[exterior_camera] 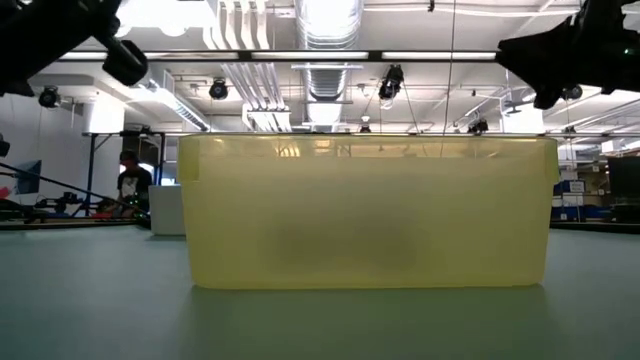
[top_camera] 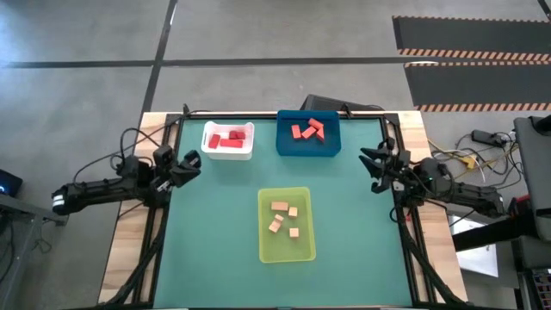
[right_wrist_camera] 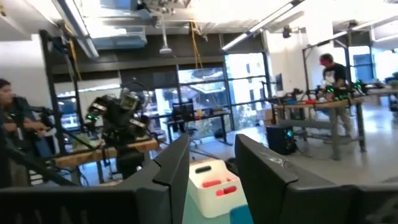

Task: Sort & place blocks by color
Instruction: Return to Home Position

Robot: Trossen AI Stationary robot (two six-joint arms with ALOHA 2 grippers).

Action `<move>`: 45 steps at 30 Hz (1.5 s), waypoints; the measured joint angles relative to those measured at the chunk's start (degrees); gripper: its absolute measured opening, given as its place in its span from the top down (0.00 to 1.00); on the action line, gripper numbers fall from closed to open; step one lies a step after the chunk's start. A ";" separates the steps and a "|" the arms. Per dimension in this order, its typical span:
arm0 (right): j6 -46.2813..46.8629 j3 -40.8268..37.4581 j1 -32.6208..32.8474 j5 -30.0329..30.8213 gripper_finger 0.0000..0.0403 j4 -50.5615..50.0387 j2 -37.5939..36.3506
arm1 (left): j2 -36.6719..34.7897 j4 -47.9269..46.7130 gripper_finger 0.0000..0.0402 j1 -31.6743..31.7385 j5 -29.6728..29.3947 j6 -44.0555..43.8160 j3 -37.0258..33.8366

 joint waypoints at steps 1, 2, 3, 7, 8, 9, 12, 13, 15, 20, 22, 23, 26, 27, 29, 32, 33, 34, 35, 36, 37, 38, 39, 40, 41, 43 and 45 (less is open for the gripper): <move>-0.04 0.00 0.00 0.16 0.71 -0.24 0.12 | -0.57 0.02 1.00 -0.38 0.73 -0.89 -0.67; -0.27 0.00 0.00 0.08 0.72 -1.05 0.13 | -1.42 -0.11 1.00 -0.63 1.32 -1.44 -1.40; -0.57 -0.02 0.00 0.08 0.72 -1.36 0.18 | -2.25 -0.61 1.00 -0.76 1.63 -1.72 -2.04; -1.07 -0.02 0.00 0.10 0.73 -3.23 0.24 | -5.50 -4.24 1.00 -0.87 2.72 1.98 -2.92; -1.12 -0.02 0.00 0.12 0.73 -3.77 0.23 | -6.15 -6.02 1.00 -0.92 2.98 4.80 -2.92; -1.42 -0.02 0.00 0.12 0.73 -4.52 0.21 | -6.74 -7.86 1.00 -0.91 3.61 7.83 -2.92; -1.27 -0.04 0.00 0.76 0.73 -8.21 0.24 | -8.49 -12.12 1.00 -0.90 5.54 19.50 -2.94; -0.70 -0.04 0.00 1.44 0.73 -9.60 0.24 | -8.92 -13.69 1.00 -0.91 5.70 22.22 -2.94; 0.55 -0.04 0.00 3.27 0.73 -12.84 0.24 | -9.59 -17.47 1.00 -0.90 5.69 26.33 -2.94; 0.54 -0.07 -0.01 5.15 0.75 -16.16 0.24 | -9.91 -28.48 1.00 -0.88 5.67 27.07 -2.98; 1.29 -0.07 -0.01 6.23 0.76 -16.20 0.26 | -9.85 -27.99 1.00 -0.87 5.67 27.07 -2.99; 1.77 -0.07 -0.02 6.37 0.76 -16.21 0.26 | -9.95 -27.56 1.00 -0.86 5.67 27.06 -2.95; 3.54 -0.07 -0.02 6.39 0.76 -16.27 0.26 | -10.15 -26.64 1.00 -0.86 5.60 27.12 -2.83; 4.47 -0.07 -0.02 6.39 0.76 -16.29 0.26 | -10.19 -26.59 1.00 -0.86 5.58 27.14 -2.83; 5.83 -0.07 -0.02 6.40 0.76 -16.31 0.26 | -10.12 -26.47 1.00 -0.86 5.56 27.14 -2.88; 5.60 -0.09 -0.02 6.41 0.76 -16.34 0.26 | -9.75 -26.52 1.00 -0.86 5.56 27.14 -2.90; 5.09 -0.09 -0.02 6.41 0.76 -16.36 0.28 | -9.63 -26.52 1.00 -0.86 5.54 27.14 -2.92; 4.65 -0.09 -0.02 6.38 0.76 -16.36 0.28 | -9.49 -26.52 1.00 -0.86 5.54 27.14 -2.92; 4.47 -0.09 -0.02 6.30 0.76 -16.36 0.28 | -9.38 -26.52 1.00 -0.86 5.54 27.14 -2.92; 4.44 -0.09 -0.02 6.22 0.76 -16.38 0.28 | -9.29 -26.52 1.00 -0.86 5.54 27.14 -2.92; 4.44 -0.09 -0.02 6.20 0.76 -16.40 0.28 | -9.20 -26.51 1.00 -0.86 5.53 27.14 -2.92; 4.44 -0.10 -0.02 6.17 0.76 -16.40 0.28 | -9.10 -26.49 1.00 -0.86 5.52 27.14 -2.92; 4.49 -0.11 -0.02 6.15 0.76 -16.40 0.28 | -8.99 -26.49 1.00 -0.86 5.52 27.14 -2.92; 4.60 -0.11 -0.02 6.15 0.76 -16.40 0.28 | -8.93 -26.52 1.00 -0.86 5.53 27.14 -2.92; 4.62 -0.11 -0.02 6.15 0.76 -16.40 0.28 | -8.87 -26.49 1.00 -0.86 5.52 27.14 -2.92; 4.36 -0.11 -0.02 6.13 0.76 -16.40 0.28 | -8.81 -26.49 1.00 -0.86 5.52 27.14 -2.92; 4.20 -0.11 -0.02 6.13 0.76 -16.40 0.28 | -8.87 -26.49 1.00 -0.86 5.52 27.14 -2.94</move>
